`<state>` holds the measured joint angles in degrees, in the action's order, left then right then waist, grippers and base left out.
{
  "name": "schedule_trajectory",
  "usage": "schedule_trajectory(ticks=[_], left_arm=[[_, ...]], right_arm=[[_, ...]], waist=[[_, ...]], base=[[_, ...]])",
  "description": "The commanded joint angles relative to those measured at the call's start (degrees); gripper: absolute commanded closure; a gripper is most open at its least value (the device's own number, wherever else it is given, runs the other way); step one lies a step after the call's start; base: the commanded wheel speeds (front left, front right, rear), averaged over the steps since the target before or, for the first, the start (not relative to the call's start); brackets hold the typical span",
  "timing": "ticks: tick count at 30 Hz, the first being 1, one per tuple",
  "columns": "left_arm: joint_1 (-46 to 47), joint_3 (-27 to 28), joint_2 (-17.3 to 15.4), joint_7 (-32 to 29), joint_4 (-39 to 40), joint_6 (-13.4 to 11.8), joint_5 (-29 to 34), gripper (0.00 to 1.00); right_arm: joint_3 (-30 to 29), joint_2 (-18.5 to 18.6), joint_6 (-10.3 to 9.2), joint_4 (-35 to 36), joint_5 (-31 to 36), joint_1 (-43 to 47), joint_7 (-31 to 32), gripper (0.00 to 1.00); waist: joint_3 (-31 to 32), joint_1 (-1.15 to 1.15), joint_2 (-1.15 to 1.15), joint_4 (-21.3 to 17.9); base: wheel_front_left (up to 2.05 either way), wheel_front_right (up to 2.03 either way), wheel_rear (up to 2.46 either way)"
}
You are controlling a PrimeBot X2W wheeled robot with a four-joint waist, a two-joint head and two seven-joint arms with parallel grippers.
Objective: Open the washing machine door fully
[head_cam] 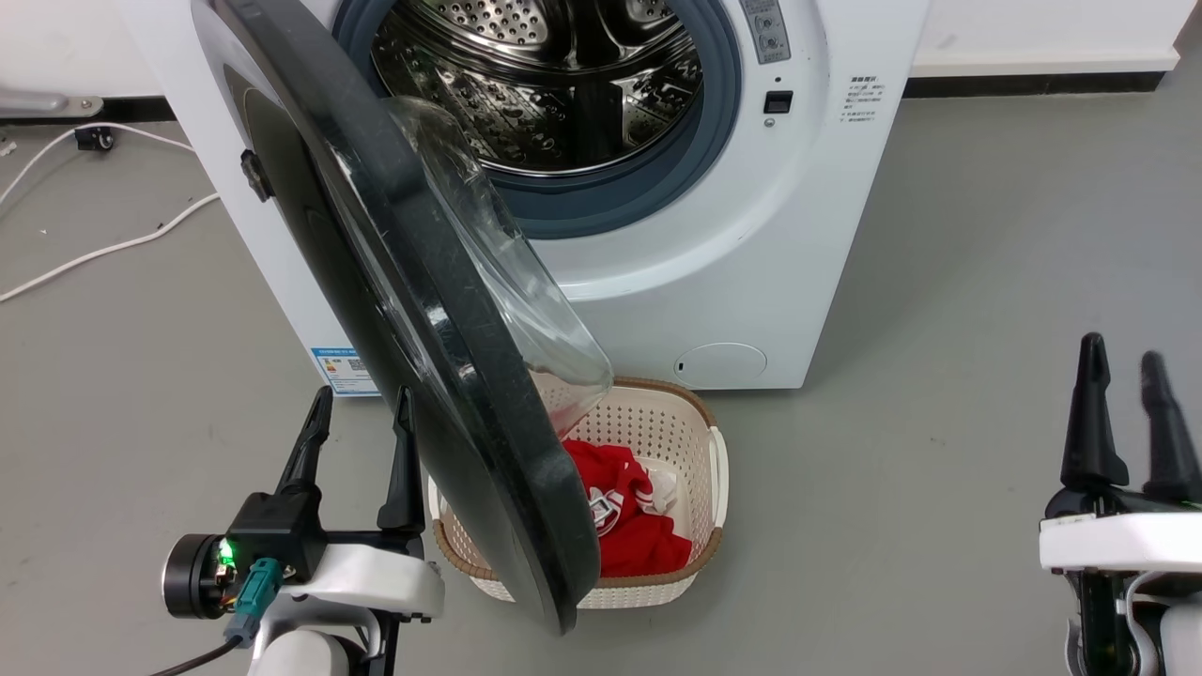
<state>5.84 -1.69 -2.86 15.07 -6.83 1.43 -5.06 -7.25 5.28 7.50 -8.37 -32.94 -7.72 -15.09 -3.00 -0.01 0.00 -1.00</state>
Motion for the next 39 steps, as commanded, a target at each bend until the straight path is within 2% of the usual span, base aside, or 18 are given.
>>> schedule_trajectory(ticks=[1, 5, 8, 11, 20, 34, 35, 36, 39], left_arm=[[-0.5, 0.0, 0.0, 0.2, 0.1, -0.3, 0.1, 0.0], [-0.4, 0.1, 0.0, 0.2, 0.1, -0.3, 0.2, 0.0], [-0.3, 0.3, 0.0, 0.2, 0.1, -0.2, 0.3, 0.0], [-0.3, 0.3, 0.0, 0.2, 0.1, -0.1, 0.5, 0.0], [-0.8, 0.4, 0.0, 0.2, -0.3, 0.3, 0.3, 0.0], [-1.1, 0.2, 0.0, 0.1, -0.6, 0.1, -0.1, 0.0], [-1.1, 0.2, 0.0, 0.1, -0.6, 0.2, 0.0, 0.06], [-1.5, 0.0, 0.0, 0.1, -0.7, 0.3, -0.3, 1.0], [-1.5, -0.2, 0.0, 0.1, -0.9, 0.4, -0.6, 1.0]], right_arm=[[-1.2, -1.1, -0.01, 3.1, 5.3, 1.5, -0.1, 0.0], [-2.0, -2.4, -0.02, 10.9, 19.4, 4.3, -0.1, 0.0], [-0.1, -2.5, -0.02, 14.6, 25.4, 5.7, -0.1, 0.0], [1.8, -2.4, -0.03, 15.8, 28.8, 7.5, -0.1, 0.0], [3.3, -2.4, -0.03, 9.2, 26.7, 8.2, -0.1, 0.0], [3.9, -2.4, -0.03, 7.1, 26.5, 8.7, -0.1, 0.0], [3.9, -2.4, -0.03, 7.0, 26.3, 8.8, -0.1, 0.0], [3.9, -2.4, -0.03, 6.7, 26.0, 9.2, -0.1, 0.0], [3.9, -2.4, -0.03, 6.4, 25.8, 9.5, -0.1, 0.0]], waist=[[0.0, 0.01, 0.0, 0.0], [0.1, 0.01, 0.0, 0.0], [0.2, 0.01, 0.0, -0.1], [0.3, 0.01, 0.0, -0.2], [1.0, 0.01, 0.0, -0.2], [1.7, 0.01, 0.0, 0.1], [1.8, 0.01, 0.0, 0.1], [2.2, 0.01, 0.0, 0.3], [2.3, 0.01, 0.0, 0.4]], base=[[0.0, 0.0, 0.0], [0.0, 0.0, 0.0], [0.0, 0.0, 0.0], [0.0, 0.0, 0.0], [0.0, 0.0, 0.0], [0.0, 0.0, 0.0], [0.0, 0.0, 0.0], [0.0, 0.0, 0.0], [0.0, 0.0, 0.0]])
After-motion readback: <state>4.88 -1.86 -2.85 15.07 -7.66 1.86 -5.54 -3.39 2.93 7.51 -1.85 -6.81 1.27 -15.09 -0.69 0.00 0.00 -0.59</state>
